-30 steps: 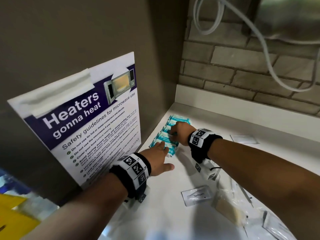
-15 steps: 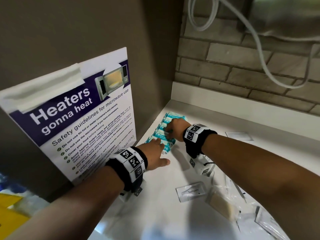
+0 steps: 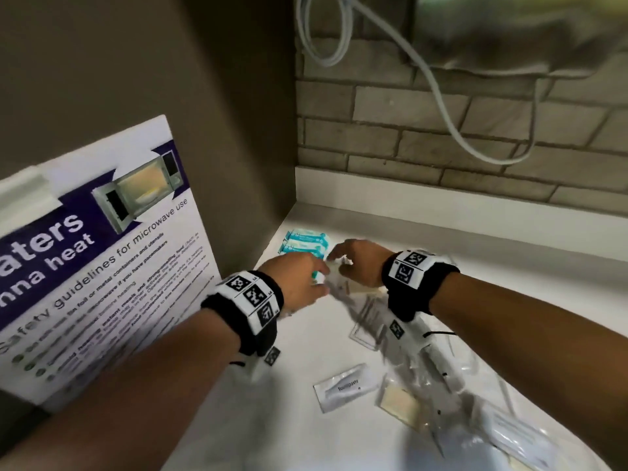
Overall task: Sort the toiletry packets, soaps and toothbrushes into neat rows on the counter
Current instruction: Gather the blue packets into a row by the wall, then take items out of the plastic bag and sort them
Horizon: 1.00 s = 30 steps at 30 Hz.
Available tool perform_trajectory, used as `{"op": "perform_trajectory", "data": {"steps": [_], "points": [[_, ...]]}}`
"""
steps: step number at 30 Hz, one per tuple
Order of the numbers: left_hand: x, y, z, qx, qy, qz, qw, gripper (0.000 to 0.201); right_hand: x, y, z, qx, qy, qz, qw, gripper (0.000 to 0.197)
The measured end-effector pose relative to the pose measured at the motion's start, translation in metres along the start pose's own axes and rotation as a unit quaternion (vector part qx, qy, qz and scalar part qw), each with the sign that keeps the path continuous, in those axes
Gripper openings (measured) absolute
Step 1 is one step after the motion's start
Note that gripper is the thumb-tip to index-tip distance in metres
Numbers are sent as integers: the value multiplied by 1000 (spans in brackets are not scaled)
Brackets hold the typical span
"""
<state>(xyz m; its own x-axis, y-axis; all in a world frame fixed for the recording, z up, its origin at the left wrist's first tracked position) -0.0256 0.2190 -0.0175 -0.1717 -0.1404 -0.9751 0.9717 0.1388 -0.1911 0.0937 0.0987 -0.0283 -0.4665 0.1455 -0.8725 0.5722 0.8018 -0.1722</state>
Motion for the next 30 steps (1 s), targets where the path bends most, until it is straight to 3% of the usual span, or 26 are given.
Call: {"op": "perform_trajectory", "data": {"steps": [4, 7, 12, 16, 20, 24, 27, 30], "points": [[-6, 49, 36, 32, -76, -6, 997, 38, -31, -19, 67, 123, -67, -36, 989, 43], [2, 90, 55, 17, -73, -20, 997, 41, -44, -31, 108, 160, -96, -50, 981, 41], [17, 129, 66, -11, 86, -72, 994, 49, -41, -34, 143, 160, -83, -70, 981, 47], [24, 139, 68, -37, 80, -80, 993, 52, -34, -28, 148, 118, -146, -49, 981, 42], [23, 143, 71, -49, 82, -99, 990, 42, -40, -25, 155, 137, -84, -24, 987, 34], [19, 135, 71, -59, 51, -36, 996, 35, -50, -33, 154, 152, 22, 1, 988, 27], [8, 123, 75, -57, -65, 56, 995, 21, -48, -50, 158, 155, 91, 15, 984, 16], [-4, 106, 81, -42, -137, 82, 986, 18, -50, -72, 157, 157, 136, 46, 977, 16]]}}
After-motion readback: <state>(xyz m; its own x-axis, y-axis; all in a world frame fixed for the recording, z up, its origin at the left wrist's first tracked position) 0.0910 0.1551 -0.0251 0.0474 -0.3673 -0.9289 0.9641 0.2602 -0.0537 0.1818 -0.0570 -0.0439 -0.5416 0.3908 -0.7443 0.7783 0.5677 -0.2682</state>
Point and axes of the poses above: each hand's wrist, its own y-axis towards the middle knuckle, its own x-axis out of the palm, z = x × y, the point moved 1 cm from there along y, towards the middle knuckle, and after that the axes turned 11 degrees about y, right-handed, at the moved point
